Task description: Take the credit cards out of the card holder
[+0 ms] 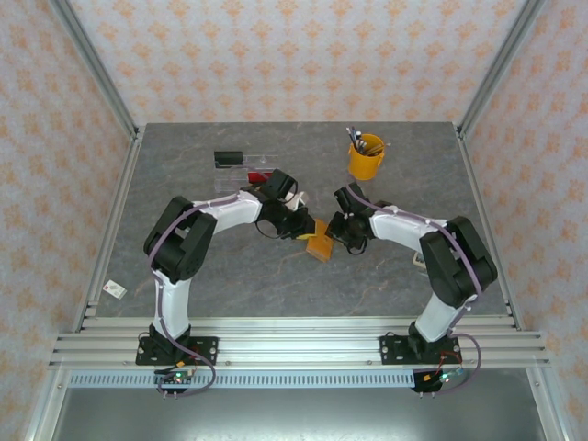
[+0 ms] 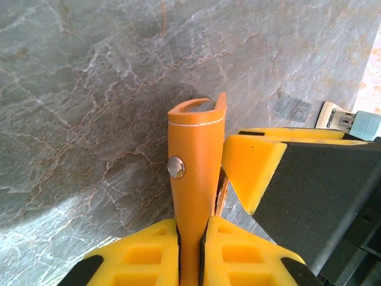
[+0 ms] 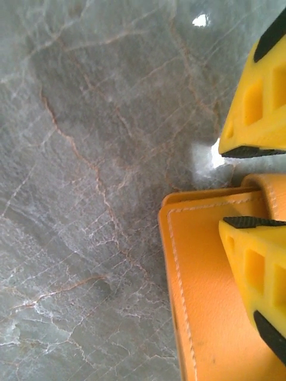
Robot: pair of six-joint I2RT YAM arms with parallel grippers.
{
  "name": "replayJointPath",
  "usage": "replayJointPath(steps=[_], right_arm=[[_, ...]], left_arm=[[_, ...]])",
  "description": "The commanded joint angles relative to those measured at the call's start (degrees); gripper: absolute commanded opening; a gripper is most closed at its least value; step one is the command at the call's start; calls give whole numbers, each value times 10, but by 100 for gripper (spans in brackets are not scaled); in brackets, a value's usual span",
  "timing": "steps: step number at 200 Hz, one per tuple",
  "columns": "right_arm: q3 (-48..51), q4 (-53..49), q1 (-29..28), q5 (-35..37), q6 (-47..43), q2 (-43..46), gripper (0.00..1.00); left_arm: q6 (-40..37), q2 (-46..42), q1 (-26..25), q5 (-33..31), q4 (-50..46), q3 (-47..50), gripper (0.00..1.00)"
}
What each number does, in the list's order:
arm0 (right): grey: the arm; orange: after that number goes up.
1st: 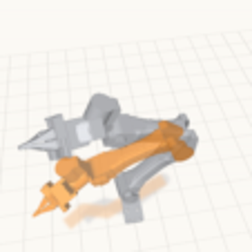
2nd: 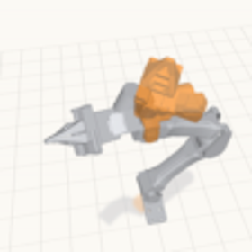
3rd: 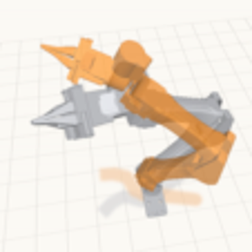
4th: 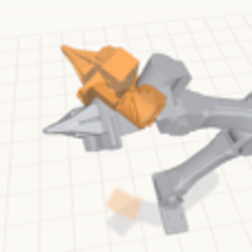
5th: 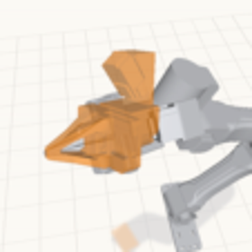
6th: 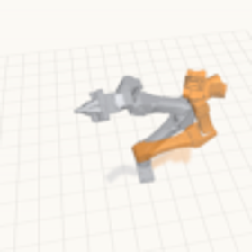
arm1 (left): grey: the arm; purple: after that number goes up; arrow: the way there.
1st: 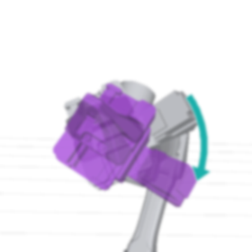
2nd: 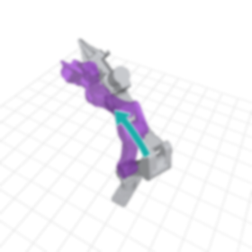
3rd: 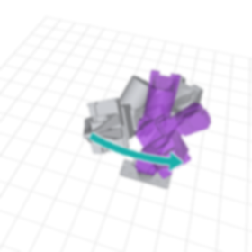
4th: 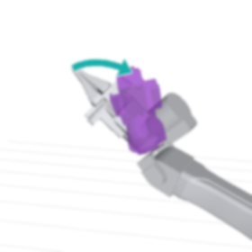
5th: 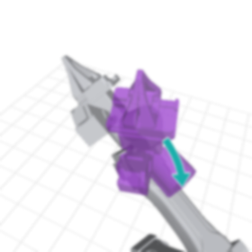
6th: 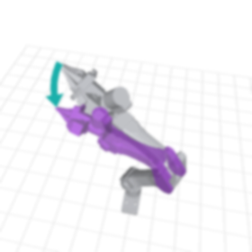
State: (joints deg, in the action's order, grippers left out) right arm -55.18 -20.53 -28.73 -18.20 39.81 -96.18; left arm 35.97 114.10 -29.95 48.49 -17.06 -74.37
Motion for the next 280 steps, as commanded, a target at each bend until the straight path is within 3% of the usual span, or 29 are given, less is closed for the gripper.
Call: replayJointPath(steps=[1, 26, 59, 101, 138, 280], right_arm=[[-22, -46, -3, 19, -27, 42, 40], [-32, -45, -5, -25, -44, 58, 49], [-34, -32, -13, -66, -39, 57, 50], [-42, -19, -17, -99, -38, 32, 40], [-52, -31, -20, -93, -47, 14, 31], [-83, -93, -22, -29, -62, -29, 21]], left_arm=[[-18, -36, -1, -26, -3, 7, 1], [-20, -43, 0, -32, -8, 7, 0], [-17, -43, -1, -33, -4, 6, 0], [-17, -42, -3, -31, -7, 6, 0], [-13, -42, -3, -29, -5, 7, 0], [-8, -43, -6, -19, 1, 7, 0]])
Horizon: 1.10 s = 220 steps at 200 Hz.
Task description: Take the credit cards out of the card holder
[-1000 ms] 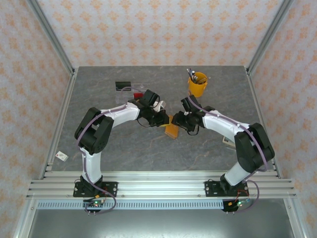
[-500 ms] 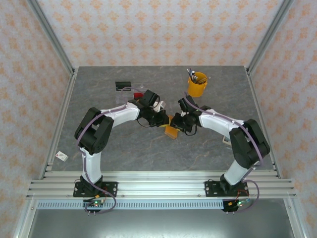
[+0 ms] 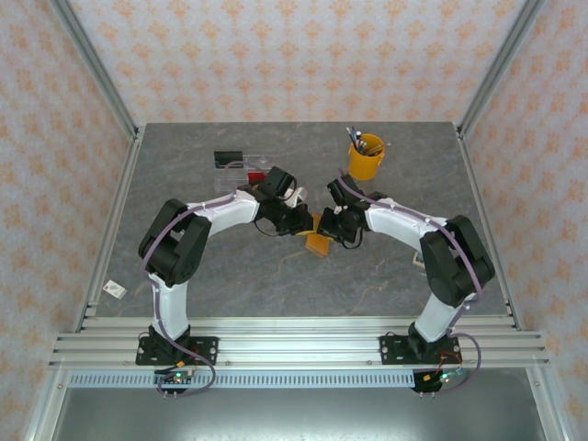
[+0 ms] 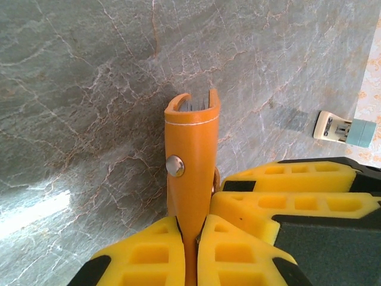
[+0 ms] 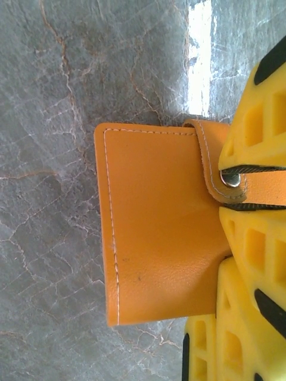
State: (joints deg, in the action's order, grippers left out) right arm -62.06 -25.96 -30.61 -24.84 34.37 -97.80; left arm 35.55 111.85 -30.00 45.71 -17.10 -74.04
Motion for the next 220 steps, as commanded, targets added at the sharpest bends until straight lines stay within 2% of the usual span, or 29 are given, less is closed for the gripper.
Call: replayJointPath(steps=[1, 55, 116, 185, 220], right_arm=[[-15, -39, -3, 39, -7, -13, 21], [-18, -73, -4, 95, -3, -14, 11], [-19, -83, -3, 106, 4, -14, 0], [-16, -108, -2, 151, 24, -13, 0], [-1, -89, 5, 140, 26, 6, 0]], left_arm=[[-4, -21, -5, 8, 1, 3, 0], [-13, -21, -1, -20, -14, 8, 0], [-10, -16, 1, -22, -15, 7, 0], [4, -17, 6, -30, -15, 7, 0], [15, -15, 12, -26, -3, 17, 0]])
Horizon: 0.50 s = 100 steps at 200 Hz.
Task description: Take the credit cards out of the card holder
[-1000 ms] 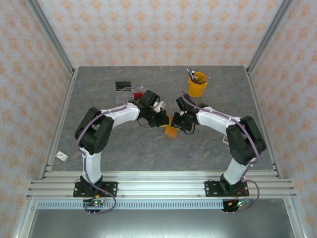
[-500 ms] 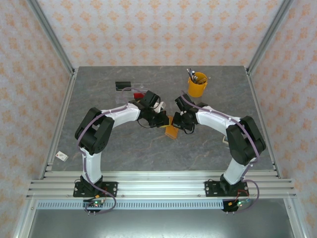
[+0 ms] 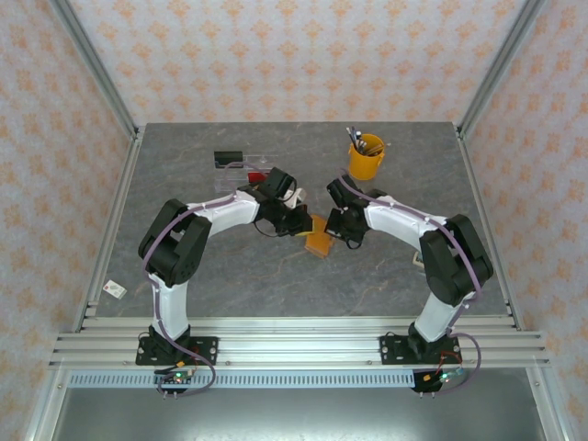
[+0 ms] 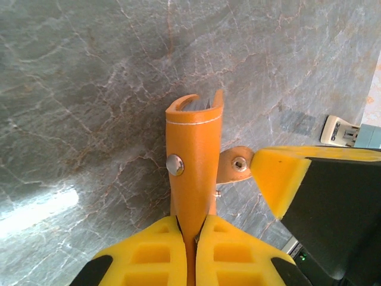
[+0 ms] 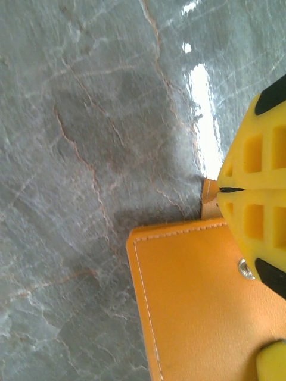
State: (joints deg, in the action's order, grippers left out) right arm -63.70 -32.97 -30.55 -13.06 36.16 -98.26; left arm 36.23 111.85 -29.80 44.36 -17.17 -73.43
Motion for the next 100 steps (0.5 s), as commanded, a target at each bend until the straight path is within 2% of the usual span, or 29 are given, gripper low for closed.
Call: replayJointPath(steps=[1, 27, 48, 60, 100], right_arm=[[15, -18, 4, 21, 8, 12, 0], [8, -1, 6, -19, -7, 20, 0], [-6, 6, -3, -45, -27, 9, 23], [-24, -10, -17, -32, -40, -3, 31], [-43, -32, -28, 9, -22, -32, 33]], left_arm=[[9, -15, 10, -12, -2, 12, 0], [4, -15, 10, -8, -6, 12, 0], [3, -12, 10, 9, -2, 10, 0], [4, -9, 10, 17, -4, 6, 0], [3, -6, 10, 17, -7, 2, 0]])
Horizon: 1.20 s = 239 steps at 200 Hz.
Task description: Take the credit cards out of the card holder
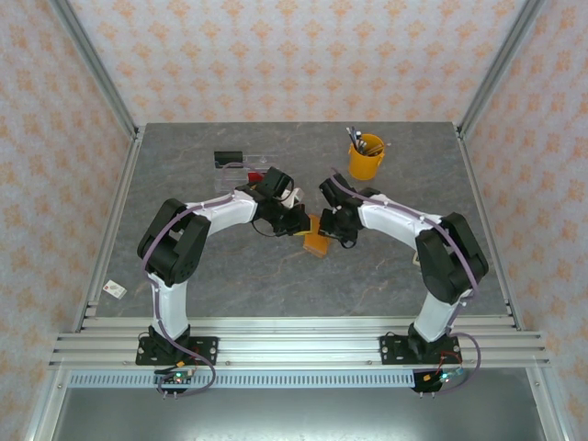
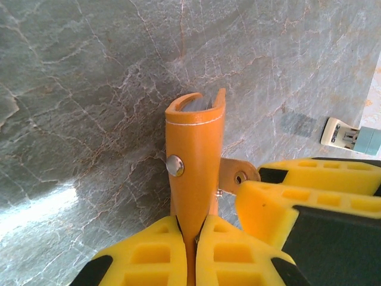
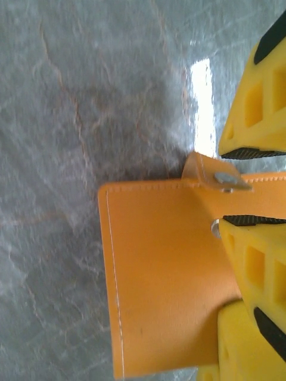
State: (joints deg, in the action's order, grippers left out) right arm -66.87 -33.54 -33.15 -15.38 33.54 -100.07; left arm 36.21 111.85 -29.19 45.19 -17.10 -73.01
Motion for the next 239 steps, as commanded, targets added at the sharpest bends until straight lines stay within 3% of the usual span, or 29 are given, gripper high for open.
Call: replayJointPath(steps=[1, 38, 88, 105, 121, 156, 206, 239], right_arm=[[-12, -27, -2, 33, 5, -14, 33], [-19, -46, -2, 61, 13, -21, 31], [-14, -38, -2, 50, 20, -28, 18], [-12, -32, -2, 48, 21, -27, 10], [-10, -28, -2, 60, 15, -15, 0], [-17, -28, -10, 85, -39, 46, 0], [-48, 5, -11, -47, -96, 67, 0], [-72, 29, -17, -90, -95, 51, 0]], left_arm=[[4, -6, 4, 9, -7, -1, 0], [2, -6, 4, 8, -13, -2, 0], [5, -9, 4, -24, -33, -5, 0], [8, -13, 4, -47, -49, -7, 17], [9, -20, 6, -54, -54, -4, 39], [4, -71, 24, -93, -76, 9, 73], [-13, -155, 58, -207, -131, 25, 99], [-6, -200, 69, -256, -127, 54, 100]])
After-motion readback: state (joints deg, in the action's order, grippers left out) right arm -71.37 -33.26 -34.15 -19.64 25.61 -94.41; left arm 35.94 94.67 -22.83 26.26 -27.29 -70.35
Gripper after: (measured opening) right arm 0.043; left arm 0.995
